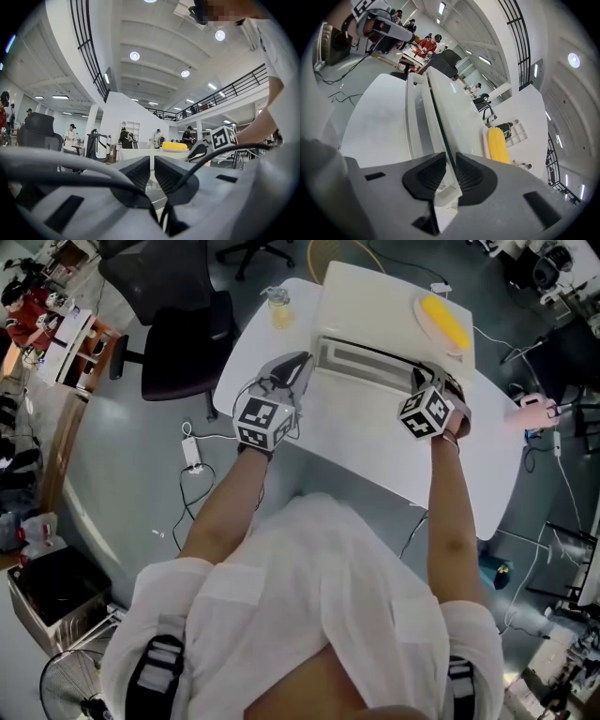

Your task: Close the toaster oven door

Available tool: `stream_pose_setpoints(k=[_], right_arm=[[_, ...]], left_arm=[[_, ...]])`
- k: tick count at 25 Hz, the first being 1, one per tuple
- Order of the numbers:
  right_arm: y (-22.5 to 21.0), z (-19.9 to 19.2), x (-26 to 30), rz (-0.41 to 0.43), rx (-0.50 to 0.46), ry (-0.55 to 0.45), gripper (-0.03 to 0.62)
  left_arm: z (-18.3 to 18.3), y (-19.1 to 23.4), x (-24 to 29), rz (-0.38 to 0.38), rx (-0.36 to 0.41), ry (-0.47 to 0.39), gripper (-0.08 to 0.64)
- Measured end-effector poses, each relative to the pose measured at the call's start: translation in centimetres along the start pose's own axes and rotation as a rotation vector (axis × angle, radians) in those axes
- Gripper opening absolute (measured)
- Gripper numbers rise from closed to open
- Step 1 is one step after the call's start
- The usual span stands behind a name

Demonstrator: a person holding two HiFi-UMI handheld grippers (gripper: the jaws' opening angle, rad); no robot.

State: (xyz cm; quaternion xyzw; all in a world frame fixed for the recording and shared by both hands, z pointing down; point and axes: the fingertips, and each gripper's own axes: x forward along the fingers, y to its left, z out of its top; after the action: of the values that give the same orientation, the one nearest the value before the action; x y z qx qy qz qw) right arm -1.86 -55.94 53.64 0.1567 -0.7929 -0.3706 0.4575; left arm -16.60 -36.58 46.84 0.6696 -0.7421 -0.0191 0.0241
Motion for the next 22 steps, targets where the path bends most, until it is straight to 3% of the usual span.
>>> stream_pose_setpoints(k=[8,14,18,22], right_arm=[[-1.0,0.2,-0.4,-0.110,0.020,-0.012,0.073],[-1.0,0.2,-0.3,-0.128,0.085,-0.033,0.072],[-1.2,0.0,-0.8,-0.120,0.200,-0.073,0.080],[-1.2,-0.4,-2.4,-0.105,0.422,-0.156,0.080]], left_arm=[[0.3,-0.4,0.4,0.002,0.008,0.001,0.030],[0.1,-0.3,0.2,0.008,0.010,0.007,0.031],[0.4,-0.3,0.1,0.015,0.011,0.006,0.030],[0.6,-0.6,-0.4,0.024,0.016,0.005,0.031]])
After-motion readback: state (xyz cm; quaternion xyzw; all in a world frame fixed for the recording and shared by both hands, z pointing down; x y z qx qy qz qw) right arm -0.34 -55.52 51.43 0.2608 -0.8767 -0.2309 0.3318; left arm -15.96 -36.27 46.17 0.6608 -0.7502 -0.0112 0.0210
